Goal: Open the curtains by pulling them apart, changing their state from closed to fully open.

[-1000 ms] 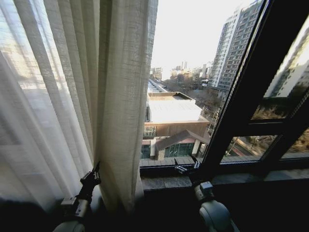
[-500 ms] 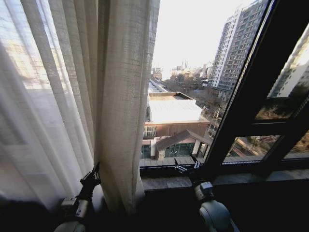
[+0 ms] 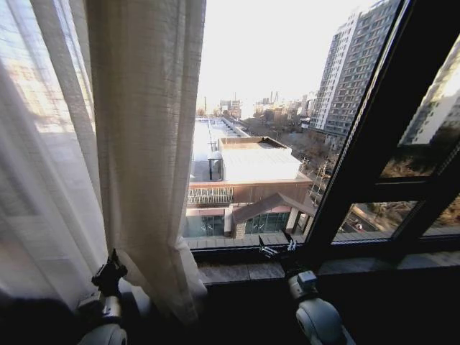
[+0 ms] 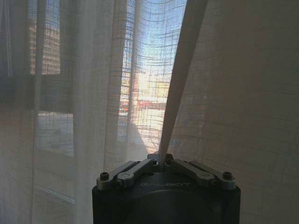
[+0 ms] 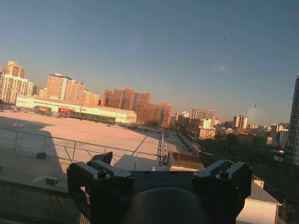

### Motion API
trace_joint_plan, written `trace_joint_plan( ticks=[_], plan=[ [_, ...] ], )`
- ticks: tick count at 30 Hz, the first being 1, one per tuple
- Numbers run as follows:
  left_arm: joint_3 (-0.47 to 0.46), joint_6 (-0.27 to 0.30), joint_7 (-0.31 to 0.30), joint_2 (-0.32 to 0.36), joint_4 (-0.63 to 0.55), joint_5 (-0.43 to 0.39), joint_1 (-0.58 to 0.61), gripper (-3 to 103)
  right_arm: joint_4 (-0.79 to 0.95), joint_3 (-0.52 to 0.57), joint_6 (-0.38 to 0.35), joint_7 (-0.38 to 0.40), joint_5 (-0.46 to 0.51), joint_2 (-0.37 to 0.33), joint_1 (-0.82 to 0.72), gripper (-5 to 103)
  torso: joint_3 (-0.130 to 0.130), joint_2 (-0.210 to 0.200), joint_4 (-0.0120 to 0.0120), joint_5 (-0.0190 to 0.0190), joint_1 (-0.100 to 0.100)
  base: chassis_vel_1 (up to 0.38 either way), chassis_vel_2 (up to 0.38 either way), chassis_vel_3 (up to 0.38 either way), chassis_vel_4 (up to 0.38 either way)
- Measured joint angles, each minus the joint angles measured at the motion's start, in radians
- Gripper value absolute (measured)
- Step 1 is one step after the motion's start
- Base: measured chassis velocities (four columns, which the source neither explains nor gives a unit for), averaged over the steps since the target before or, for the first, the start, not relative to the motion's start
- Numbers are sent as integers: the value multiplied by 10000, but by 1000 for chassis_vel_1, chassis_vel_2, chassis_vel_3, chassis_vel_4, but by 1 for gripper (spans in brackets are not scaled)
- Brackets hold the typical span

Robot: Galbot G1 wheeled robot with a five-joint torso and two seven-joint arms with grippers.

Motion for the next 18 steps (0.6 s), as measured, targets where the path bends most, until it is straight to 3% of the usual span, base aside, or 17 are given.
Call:
trace_joint_plan(
  ticks=[3, 6, 8, 10, 12, 14, 16, 18],
  plan=[
    [51, -101, 313, 42, -144, 18, 109, -3, -10, -50, 0, -1, -8, 47, 21, 100, 0, 0, 0, 0, 0, 0, 0, 0, 0],
    [19, -266, 1487, 93, -307, 108, 238, 13, -20, -46, 0, 0, -13, 71, 23, 100, 0, 0, -2, 1, 0, 0, 0, 0, 0],
    [-10, -267, 1708, 138, -354, 105, 256, 13, -25, -23, -1, 0, -13, 68, 15, 100, 1, 0, -1, 2, 0, 0, 0, 0, 0],
    [-237, -247, 2458, 330, -498, 14, 261, 24, -44, 49, -1, 2, -8, 58, -8, 100, 0, 0, -2, 1, 0, 0, 0, 0, 0],
    [-343, -228, 2673, 404, -537, -12, 251, 29, -51, 65, 0, 2, -7, 55, -15, 100, 0, 0, -2, 1, 0, 0, 0, 0, 0],
    [-690, -81, 3306, 649, -657, -173, 243, 34, -106, 109, 21, 6, 6, 54, -31, 100, 0, 0, -2, 1, -1, 0, 0, 0, 0],
    [-1123, 586, 4073, 996, -989, -619, 319, 45, -121, 90, 22, 18, 175, 76, -52, 100, 0, 0, -2, 1, 0, 0, 0, 0, 0],
    [-1208, 778, 4188, 1105, -1083, -766, 352, 51, -121, 70, 13, 23, 226, 95, -52, 100, 1, 0, -2, 4, 0, 0, 0, 0, 0]
  ],
)
